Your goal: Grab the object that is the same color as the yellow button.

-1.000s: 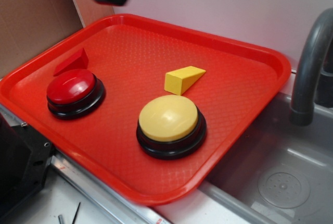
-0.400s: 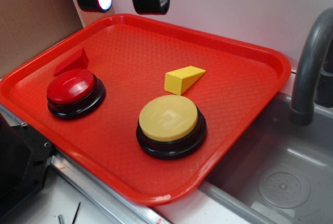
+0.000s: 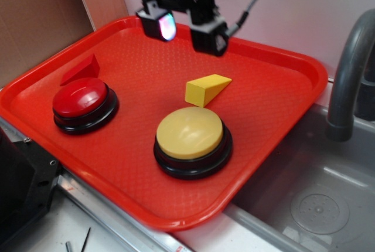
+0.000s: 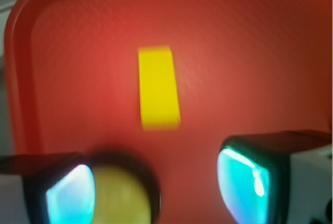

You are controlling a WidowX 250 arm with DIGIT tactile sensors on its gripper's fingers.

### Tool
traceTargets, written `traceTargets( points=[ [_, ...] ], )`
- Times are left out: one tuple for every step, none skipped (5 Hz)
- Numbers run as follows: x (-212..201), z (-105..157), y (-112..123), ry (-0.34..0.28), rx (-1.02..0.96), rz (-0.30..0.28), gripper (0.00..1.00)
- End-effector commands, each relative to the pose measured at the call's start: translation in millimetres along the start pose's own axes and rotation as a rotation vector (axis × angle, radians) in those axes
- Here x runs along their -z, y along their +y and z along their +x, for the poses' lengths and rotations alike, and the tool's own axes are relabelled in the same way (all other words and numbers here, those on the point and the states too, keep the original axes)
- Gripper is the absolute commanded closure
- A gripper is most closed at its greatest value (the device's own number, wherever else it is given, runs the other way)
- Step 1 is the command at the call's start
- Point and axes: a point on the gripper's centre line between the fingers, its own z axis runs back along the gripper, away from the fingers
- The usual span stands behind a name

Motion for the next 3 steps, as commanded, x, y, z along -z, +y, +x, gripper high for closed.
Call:
traceTargets(
  points=[
    [46.0, 30.6, 11.1, -0.015, -0.040, 0.015, 0.00],
    [57.8, 28.6, 4.4, 0.016, -0.032, 0.012, 0.00],
    [70.6, 27.8, -0.7, 0.026, -0.026, 0.007, 0.00]
  ],
)
